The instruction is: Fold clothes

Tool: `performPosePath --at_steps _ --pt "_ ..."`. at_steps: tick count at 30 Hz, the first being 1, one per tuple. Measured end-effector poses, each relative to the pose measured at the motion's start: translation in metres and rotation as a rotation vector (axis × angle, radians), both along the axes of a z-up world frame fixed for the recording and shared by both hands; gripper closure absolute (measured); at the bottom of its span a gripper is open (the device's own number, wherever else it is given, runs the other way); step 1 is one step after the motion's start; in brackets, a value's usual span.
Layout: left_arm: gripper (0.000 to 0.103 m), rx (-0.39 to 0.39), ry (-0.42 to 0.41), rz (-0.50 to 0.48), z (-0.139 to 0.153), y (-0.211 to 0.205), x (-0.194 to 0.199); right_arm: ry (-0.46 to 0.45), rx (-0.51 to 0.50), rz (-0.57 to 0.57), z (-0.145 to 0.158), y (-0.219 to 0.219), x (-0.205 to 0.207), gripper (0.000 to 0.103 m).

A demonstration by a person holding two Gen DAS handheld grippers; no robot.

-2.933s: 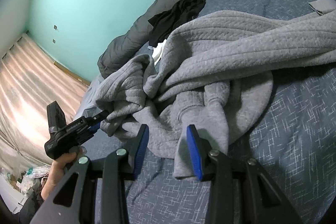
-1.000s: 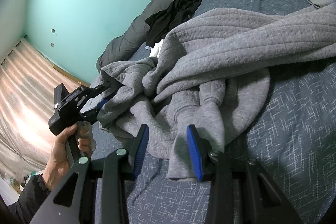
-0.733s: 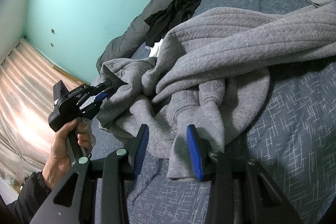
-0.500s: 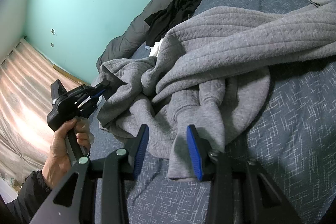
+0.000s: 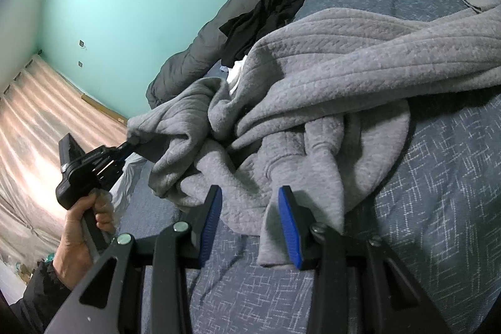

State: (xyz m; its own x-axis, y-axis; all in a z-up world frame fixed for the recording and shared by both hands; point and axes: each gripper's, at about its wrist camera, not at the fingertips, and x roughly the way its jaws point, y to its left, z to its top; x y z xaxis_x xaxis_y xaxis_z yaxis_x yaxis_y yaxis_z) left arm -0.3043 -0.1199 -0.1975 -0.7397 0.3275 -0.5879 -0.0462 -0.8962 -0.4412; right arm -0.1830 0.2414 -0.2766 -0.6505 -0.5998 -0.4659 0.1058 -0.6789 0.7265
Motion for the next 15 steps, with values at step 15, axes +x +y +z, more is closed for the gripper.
performPosePath --at_steps 15 --pt "0.101 -0.041 -0.053 0.197 0.012 -0.094 0.039 0.004 0.006 0.008 0.001 -0.006 -0.004 0.065"
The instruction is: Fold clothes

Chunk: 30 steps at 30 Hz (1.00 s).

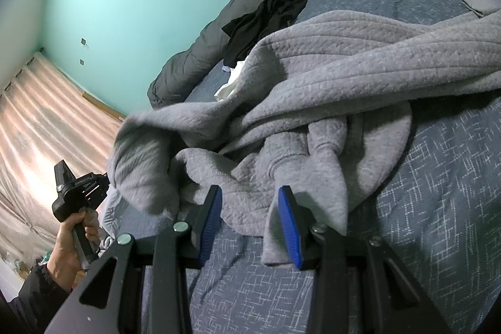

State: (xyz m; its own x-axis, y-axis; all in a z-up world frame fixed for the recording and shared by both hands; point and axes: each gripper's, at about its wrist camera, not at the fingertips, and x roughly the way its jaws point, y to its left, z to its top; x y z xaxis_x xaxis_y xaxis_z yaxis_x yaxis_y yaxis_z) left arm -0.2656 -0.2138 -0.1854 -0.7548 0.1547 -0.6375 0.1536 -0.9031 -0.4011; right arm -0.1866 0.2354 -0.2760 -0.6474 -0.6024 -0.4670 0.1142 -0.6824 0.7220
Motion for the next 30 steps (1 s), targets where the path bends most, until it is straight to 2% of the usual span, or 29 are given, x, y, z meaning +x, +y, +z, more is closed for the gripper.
performPosePath --at_steps 10,15,18,20,22,30 --pt "0.101 -0.019 -0.01 0.181 0.006 -0.054 0.008 -0.009 0.002 0.006 0.0 0.003 -0.007 0.065" --pt "0.101 -0.038 -0.019 0.157 0.007 -0.047 0.006 -0.013 0.0 0.006 0.0 0.005 -0.005 0.065" --pt "0.1 0.001 -0.102 0.087 -0.005 -0.04 -0.005 -0.016 -0.001 0.005 0.0 0.004 -0.008 0.065" --pt "0.1 -0.056 -0.109 0.042 -0.005 -0.028 -0.005 -0.018 -0.005 0.003 0.0 0.005 -0.008 0.065" --pt "0.099 -0.059 -0.108 0.028 -0.006 -0.022 -0.001 -0.019 -0.008 0.001 0.0 0.007 -0.009 0.065" --pt "0.091 -0.011 -0.145 0.072 -0.024 -0.039 0.025 -0.028 -0.026 -0.006 -0.001 0.009 -0.013 0.065"
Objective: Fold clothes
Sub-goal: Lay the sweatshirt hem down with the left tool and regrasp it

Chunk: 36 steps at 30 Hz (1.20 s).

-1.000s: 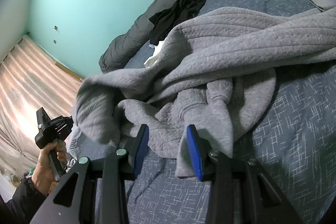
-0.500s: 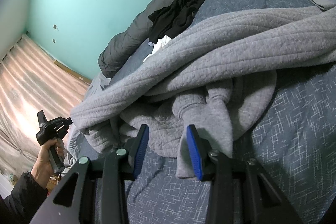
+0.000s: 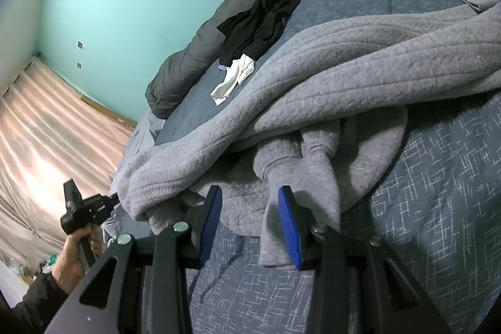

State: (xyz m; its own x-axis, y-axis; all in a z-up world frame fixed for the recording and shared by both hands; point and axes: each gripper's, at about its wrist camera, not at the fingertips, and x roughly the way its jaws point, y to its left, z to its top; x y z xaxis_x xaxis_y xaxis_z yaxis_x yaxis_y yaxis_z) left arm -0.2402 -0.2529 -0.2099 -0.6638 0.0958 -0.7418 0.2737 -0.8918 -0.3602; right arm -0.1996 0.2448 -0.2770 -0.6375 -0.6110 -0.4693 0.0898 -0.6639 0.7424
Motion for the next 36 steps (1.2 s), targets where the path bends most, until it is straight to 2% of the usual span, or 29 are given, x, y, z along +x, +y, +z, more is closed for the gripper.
performPosePath --at_steps 4,8,10,17,20,22,25,32,36 --pt "0.071 0.038 0.009 0.019 -0.002 -0.009 0.017 -0.008 -0.007 -0.009 -0.002 0.002 -0.002 0.065" --pt "0.067 0.039 -0.007 -0.039 -0.006 0.003 0.021 -0.009 -0.007 -0.007 -0.003 0.002 -0.003 0.065" --pt "0.058 0.025 -0.018 -0.076 -0.01 0.013 0.017 -0.006 -0.003 -0.005 -0.003 0.002 -0.001 0.065" --pt "0.057 0.045 -0.037 -0.129 -0.028 0.034 -0.008 -0.011 -0.006 -0.008 -0.006 0.006 -0.001 0.065" --pt "0.062 0.036 -0.048 -0.137 -0.035 0.038 -0.016 -0.013 -0.009 -0.005 -0.006 0.007 -0.001 0.065" --pt "0.087 0.022 -0.052 -0.138 -0.038 0.041 -0.021 -0.015 -0.012 -0.004 -0.007 0.007 -0.001 0.065" --pt "0.098 -0.004 -0.049 -0.142 -0.037 0.047 -0.027 -0.018 -0.018 -0.006 -0.007 0.01 -0.002 0.065" --pt "0.099 -0.055 -0.015 -0.158 -0.016 0.057 -0.047 -0.018 -0.026 -0.013 -0.005 0.014 0.0 0.065" --pt "0.099 -0.078 0.001 -0.155 0.002 0.06 -0.075 -0.023 -0.027 -0.012 -0.006 0.013 0.0 0.065"
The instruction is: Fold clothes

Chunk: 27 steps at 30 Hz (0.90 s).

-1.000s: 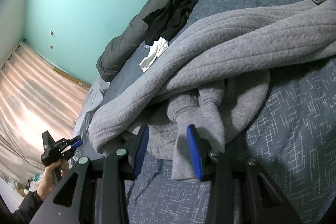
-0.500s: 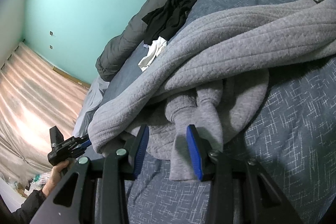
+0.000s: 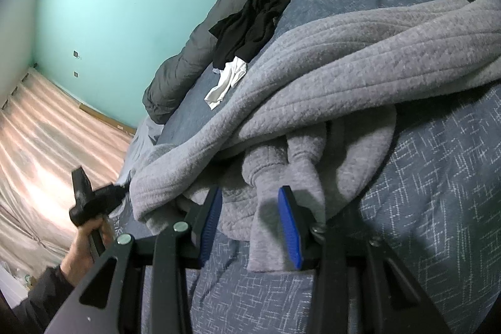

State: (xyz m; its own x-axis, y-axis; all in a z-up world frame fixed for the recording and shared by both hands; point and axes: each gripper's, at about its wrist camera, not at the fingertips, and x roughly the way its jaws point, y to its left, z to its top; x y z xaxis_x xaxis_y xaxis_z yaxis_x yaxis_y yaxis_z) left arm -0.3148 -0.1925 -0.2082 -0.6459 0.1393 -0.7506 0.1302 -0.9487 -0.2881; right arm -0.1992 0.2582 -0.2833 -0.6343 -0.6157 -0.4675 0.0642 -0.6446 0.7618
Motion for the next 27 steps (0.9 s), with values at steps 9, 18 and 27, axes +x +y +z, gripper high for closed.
performPosePath --at_steps 9,18,27 --pt "0.099 -0.006 -0.001 0.002 0.018 0.016 -0.083 -0.005 0.003 -0.003 -0.003 0.003 -0.004 0.065" --pt "0.098 -0.018 -0.028 -0.061 0.013 0.04 -0.104 -0.005 0.0 -0.011 -0.007 0.003 -0.007 0.065" --pt "0.081 0.005 0.037 -0.02 0.046 -0.009 -0.026 0.012 0.002 -0.005 -0.002 -0.001 -0.003 0.065"
